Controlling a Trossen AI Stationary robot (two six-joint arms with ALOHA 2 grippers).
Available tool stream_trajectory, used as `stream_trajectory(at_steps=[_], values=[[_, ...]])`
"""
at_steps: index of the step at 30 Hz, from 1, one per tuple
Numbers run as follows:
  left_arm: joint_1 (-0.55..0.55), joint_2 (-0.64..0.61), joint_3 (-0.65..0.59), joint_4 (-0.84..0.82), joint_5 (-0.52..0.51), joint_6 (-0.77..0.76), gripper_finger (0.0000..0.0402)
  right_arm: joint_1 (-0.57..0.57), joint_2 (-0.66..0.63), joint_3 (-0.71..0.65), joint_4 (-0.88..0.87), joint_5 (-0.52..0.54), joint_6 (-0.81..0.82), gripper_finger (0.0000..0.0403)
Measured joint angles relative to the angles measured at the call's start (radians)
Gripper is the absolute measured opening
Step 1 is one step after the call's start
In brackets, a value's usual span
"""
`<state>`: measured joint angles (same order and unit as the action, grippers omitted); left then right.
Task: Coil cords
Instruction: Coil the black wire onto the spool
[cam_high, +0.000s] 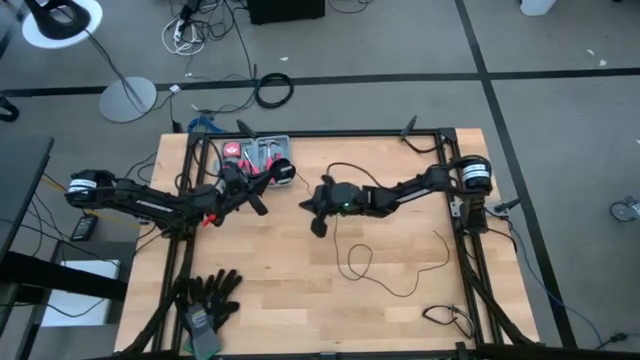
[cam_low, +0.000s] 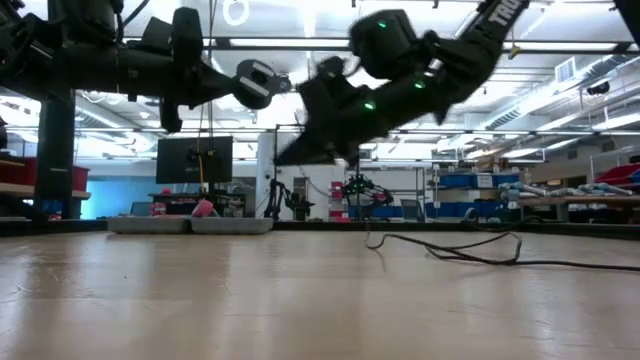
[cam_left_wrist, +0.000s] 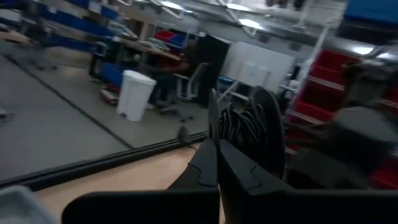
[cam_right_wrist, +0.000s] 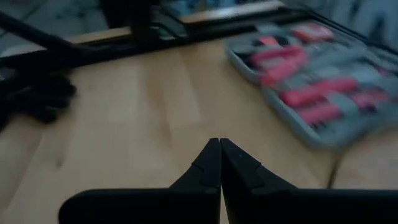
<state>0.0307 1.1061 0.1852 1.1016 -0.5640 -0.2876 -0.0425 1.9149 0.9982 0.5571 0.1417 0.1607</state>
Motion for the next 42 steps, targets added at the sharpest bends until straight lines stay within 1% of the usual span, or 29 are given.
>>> stream_trajectory(at_steps=[3, 6, 9, 12, 15, 18, 20, 21, 23, 25, 27, 28, 30, 32, 35, 37, 40, 42], values=[[0.0, 0.0, 0.0, -0.016, -0.035, 0.023, 0.0, 0.011, 0.021, 0.076, -0.066, 0.001, -0.063, 0.0], [0.0, 0.0, 0.0, -0.036, -0.076, 0.026, 0.0, 0.012, -0.006, 0.095, -0.179, 0.07, -0.085, 0.0], [0.0, 0.0, 0.0, -0.035, -0.095, 0.046, 0.0, 0.01, -0.073, 0.095, -0.285, 0.114, -0.089, 0.0], [0.0, 0.0, 0.0, -0.034, -0.142, 0.048, 0.0, 0.015, -0.151, 0.087, -0.4, 0.145, -0.098, 0.0], [0.0, 0.0, 0.0, -0.034, -0.158, 0.048, 0.0, 0.025, -0.232, 0.018, -0.427, 0.201, -0.1, 0.0], [-0.007, 0.0, 0.0, -0.034, -0.171, 0.052, 0.0, 0.031, -0.303, -0.086, -0.365, 0.251, -0.063, 0.0], [-0.024, 0.0, 0.0, -0.036, -0.209, 0.078, 0.0, 0.032, -0.32, -0.168, -0.248, 0.252, -0.005, 0.0], [-0.033, 0.0, 0.0, -0.033, -0.227, 0.094, 0.0, 0.032, -0.314, -0.208, -0.158, 0.247, 0.027, 0.0], [-0.05, 0.0, 0.0, -0.029, -0.26, 0.12, 0.0, 0.032, -0.277, -0.271, 0.064, 0.227, 0.079, 0.0003], [-0.063, 0.0, 0.0, -0.026, -0.286, 0.148, 0.0, 0.032, -0.212, -0.303, 0.258, 0.222, 0.09, 0.0008], [-0.071, 0.0, 0.0, -0.021, -0.314, 0.163, 0.0, 0.031, -0.133, -0.306, 0.389, 0.222, 0.065, 0.0013], [-0.075, 0.0, 0.001, -0.022, -0.323, 0.178, 0.0, 0.031, -0.1, -0.294, 0.425, 0.221, 0.036, 0.0016], [-0.079, 0.001, 0.003, -0.022, -0.34, 0.201, 0.0, 0.029, -0.037, -0.247, 0.458, 0.222, -0.03, 0.0025], [-0.081, 0.007, 0.006, -0.023, -0.349, 0.208, 0.0, 0.027, 0.014, -0.195, 0.448, 0.222, -0.099, 0.0037], [-0.08, 0.015, 0.009, -0.035, -0.361, 0.209, 0.0, 0.015, 0.072, -0.112, 0.411, 0.221, -0.137, 0.006], [-0.08, 0.025, 0.011, -0.035, -0.363, 0.209, 0.0, 0.003, 0.082, -0.074, 0.381, 0.222, -0.138, 0.0078], [-0.081, 0.028, 0.01, -0.04, -0.367, 0.227, 0.0, -0.014, 0.081, -0.034, 0.284, 0.225, -0.138, 0.0109], [-0.084, 0.027, 0.01, -0.036, -0.367, 0.232, 0.0, -0.02, 0.082, -0.013, 0.261, 0.225, -0.134, 0.0128]])
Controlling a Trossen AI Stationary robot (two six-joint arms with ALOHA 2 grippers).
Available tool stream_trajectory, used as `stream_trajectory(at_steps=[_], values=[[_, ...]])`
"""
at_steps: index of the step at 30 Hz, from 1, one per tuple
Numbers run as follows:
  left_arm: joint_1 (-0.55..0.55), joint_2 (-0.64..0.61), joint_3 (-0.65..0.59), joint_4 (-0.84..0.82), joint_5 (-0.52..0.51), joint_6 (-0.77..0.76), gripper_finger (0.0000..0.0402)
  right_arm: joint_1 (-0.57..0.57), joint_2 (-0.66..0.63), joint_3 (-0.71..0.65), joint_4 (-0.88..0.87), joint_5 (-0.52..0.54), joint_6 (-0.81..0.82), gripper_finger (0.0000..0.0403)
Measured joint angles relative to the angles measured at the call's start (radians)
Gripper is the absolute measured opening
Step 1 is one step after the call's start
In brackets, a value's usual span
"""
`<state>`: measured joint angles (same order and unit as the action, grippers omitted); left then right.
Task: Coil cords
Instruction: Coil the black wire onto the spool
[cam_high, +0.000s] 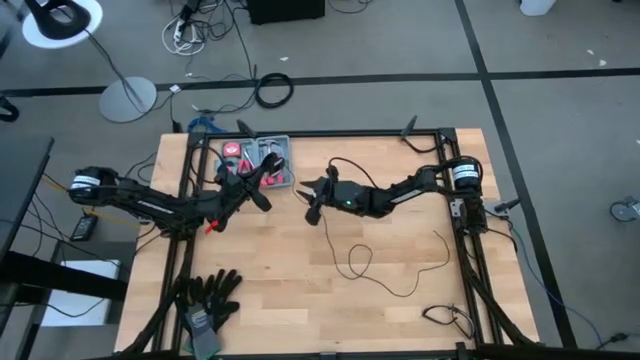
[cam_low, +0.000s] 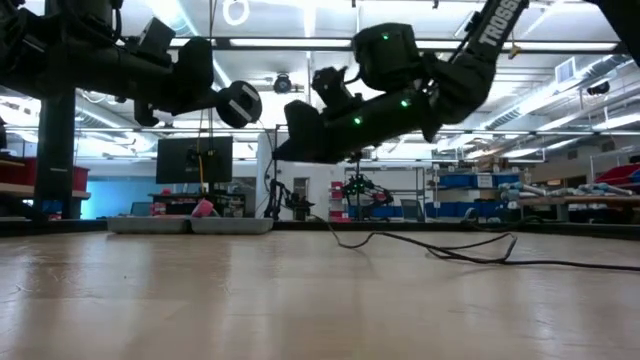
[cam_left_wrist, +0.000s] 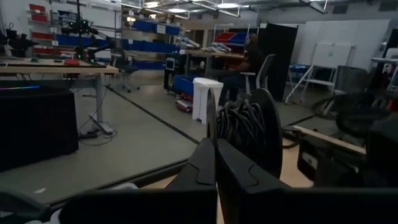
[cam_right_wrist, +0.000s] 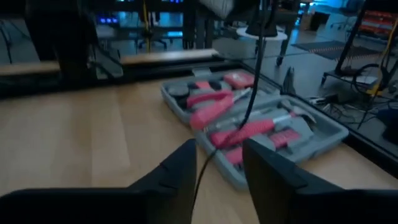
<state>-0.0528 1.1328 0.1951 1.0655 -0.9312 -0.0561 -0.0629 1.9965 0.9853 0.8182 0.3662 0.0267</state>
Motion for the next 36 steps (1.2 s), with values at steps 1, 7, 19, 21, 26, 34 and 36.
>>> stream_trajectory(at_steps=[1, 7, 19, 21, 26, 34, 36], values=[[0.0, 0.0, 0.0, -0.001, 0.0, 0.0, 0.0, -0.004, 0.0, 0.013, -0.015, 0.0, 0.007, 0.0138], [0.0, 0.0, 0.0, 0.014, 0.0, 0.006, 0.0, -0.026, 0.0, 0.046, -0.109, -0.057, 0.059, 0.0178], [0.0, 0.0, -0.001, 0.068, 0.036, 0.03, 0.0, -0.08, -0.001, 0.045, -0.053, -0.142, 0.111, 0.015], [0.0, 0.0, -0.001, 0.069, 0.042, 0.029, 0.0, -0.084, -0.001, 0.045, -0.037, -0.176, 0.111, 0.0142], [0.0, 0.0, -0.001, 0.075, 0.044, 0.028, 0.0, -0.087, -0.001, 0.045, -0.034, -0.218, 0.111, 0.0125], [0.0, 0.0, -0.001, 0.096, 0.053, 0.031, 0.0, -0.087, -0.001, 0.045, -0.034, -0.204, 0.112, 0.0065], [0.0, 0.0, -0.001, 0.098, 0.053, 0.031, 0.0, -0.083, -0.001, 0.045, -0.034, -0.203, 0.111, 0.0038]])
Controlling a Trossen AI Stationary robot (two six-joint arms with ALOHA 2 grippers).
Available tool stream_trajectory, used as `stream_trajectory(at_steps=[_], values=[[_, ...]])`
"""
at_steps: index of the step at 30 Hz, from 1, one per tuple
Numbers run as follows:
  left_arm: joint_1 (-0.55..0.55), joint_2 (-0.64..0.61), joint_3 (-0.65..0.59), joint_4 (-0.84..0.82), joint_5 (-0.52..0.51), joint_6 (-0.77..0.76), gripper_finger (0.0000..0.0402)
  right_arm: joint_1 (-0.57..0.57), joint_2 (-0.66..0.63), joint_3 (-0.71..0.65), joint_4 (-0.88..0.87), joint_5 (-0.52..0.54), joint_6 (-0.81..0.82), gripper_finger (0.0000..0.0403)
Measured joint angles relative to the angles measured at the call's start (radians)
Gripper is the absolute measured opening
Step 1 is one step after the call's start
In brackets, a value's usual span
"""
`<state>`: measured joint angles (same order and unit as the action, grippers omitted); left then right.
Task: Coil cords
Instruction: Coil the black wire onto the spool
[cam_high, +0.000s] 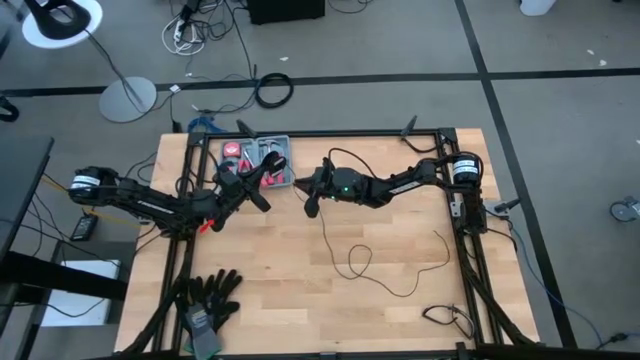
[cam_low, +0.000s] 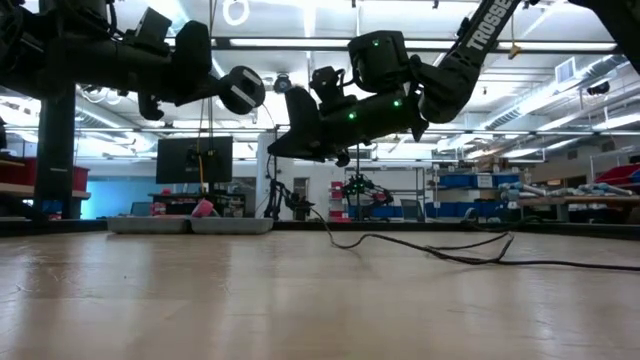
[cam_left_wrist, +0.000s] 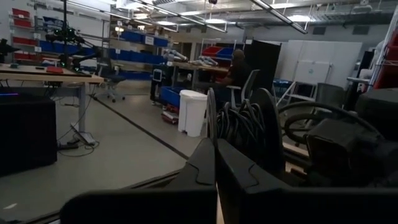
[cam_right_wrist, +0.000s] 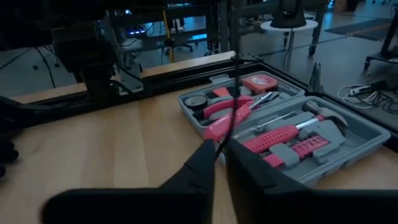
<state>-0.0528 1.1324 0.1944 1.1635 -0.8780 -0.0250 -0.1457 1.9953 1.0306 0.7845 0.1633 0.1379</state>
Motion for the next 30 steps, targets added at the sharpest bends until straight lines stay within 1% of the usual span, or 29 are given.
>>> stream_trajectory(at_steps=[2, 3, 9, 13, 16, 18, 20, 22, 24, 26, 30], values=[[0.0, 0.0, 0.0, 0.0, 0.0, 0.0, 0.0, 0.004, 0.0, 0.0, 0.0, 0.001, -0.001, 0.0013], [0.0, 0.0, 0.0, 0.001, 0.0, 0.0, 0.0, 0.006, 0.0, 0.0, -0.001, 0.002, -0.004, 0.0007], [0.0, 0.0, 0.0, 0.024, 0.0, 0.003, 0.0, 0.021, 0.0, 0.002, -0.034, 0.034, -0.012, 0.0003], [0.0, 0.0, 0.0, 0.023, 0.0, -0.002, 0.0, 0.028, 0.0, 0.072, -0.177, 0.009, -0.019, 0.0001], [0.0, 0.0, 0.0, 0.018, 0.0, -0.013, 0.0, 0.04, 0.009, 0.147, -0.299, -0.006, -0.062, 0.0001], [0.0, 0.0, 0.0, 0.005, -0.006, -0.039, 0.0, 0.043, 0.015, 0.192, -0.352, -0.045, -0.09, 0.0001], [0.0, 0.0, 0.018, -0.062, -0.022, -0.067, 0.0, 0.046, 0.015, 0.23, -0.405, -0.09, -0.103, 0.0001], [0.0, 0.0, 0.047, -0.157, -0.042, -0.096, 0.0, 0.047, 0.015, 0.254, -0.451, -0.106, -0.127, 0.0001], [0.0, 0.005, 0.086, -0.269, -0.043, -0.131, 0.0, 0.047, 0.017, 0.273, -0.479, -0.133, -0.141, 0.0], [0.0, 0.018, 0.128, -0.345, -0.034, -0.141, 0.0, 0.047, 0.018, 0.3, -0.502, -0.168, -0.151, 0.0], [-0.001, 0.047, 0.207, -0.5, 0.003, -0.144, 0.0, 0.059, 0.016, 0.312, -0.546, -0.164, -0.187, 0.0]])
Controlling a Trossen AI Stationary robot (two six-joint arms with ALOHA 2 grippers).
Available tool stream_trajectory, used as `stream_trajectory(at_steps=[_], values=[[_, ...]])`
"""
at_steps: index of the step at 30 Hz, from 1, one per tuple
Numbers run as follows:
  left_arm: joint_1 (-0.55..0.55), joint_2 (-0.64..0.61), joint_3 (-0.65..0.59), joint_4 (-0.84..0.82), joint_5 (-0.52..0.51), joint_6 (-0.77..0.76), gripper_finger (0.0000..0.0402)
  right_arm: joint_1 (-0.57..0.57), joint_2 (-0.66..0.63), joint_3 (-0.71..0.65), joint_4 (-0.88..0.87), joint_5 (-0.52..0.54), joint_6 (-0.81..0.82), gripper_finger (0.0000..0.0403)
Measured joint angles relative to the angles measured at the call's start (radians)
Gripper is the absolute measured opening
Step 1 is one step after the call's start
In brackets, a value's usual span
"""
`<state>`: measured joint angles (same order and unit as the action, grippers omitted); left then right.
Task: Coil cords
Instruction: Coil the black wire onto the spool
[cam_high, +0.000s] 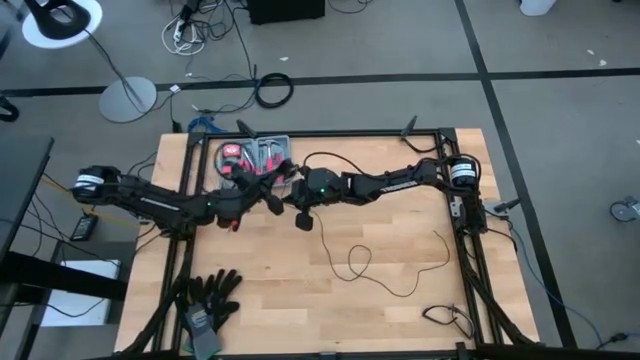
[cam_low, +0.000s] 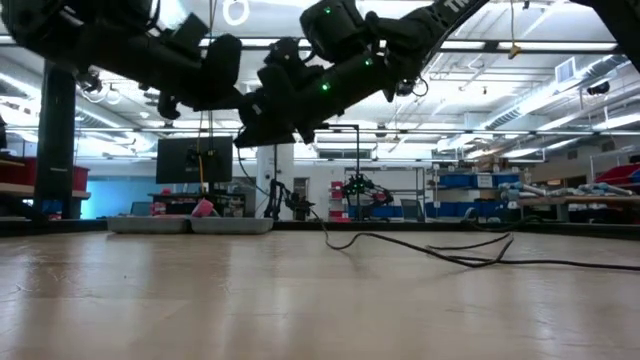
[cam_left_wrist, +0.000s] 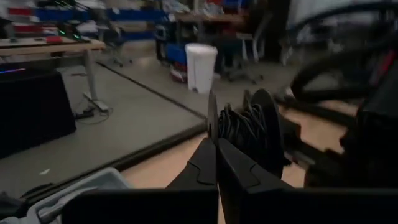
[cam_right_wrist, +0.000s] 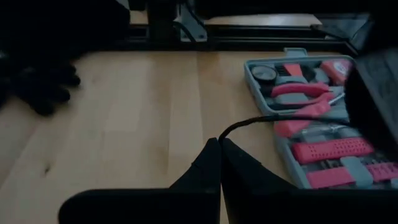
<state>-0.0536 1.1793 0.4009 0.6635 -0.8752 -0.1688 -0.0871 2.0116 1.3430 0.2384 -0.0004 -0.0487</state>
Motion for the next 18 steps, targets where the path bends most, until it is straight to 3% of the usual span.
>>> stream_trajectory(at_steps=[9, 12, 18], values=[[-0.001, 0.039, 0.095, -0.327, 0.122, -0.056, 0.0, 0.009, -0.014, 0.0, -0.014, 0.014, -0.014, 0.0], [0.001, 0.039, 0.096, -0.364, 0.191, -0.053, 0.0, 0.009, -0.039, 0.0, -0.056, 0.033, -0.019, 0.0], [0.001, 0.039, 0.096, -0.404, 0.233, -0.053, 0.0, 0.009, -0.114, 0.0, -0.197, 0.032, -0.024, 0.0]])
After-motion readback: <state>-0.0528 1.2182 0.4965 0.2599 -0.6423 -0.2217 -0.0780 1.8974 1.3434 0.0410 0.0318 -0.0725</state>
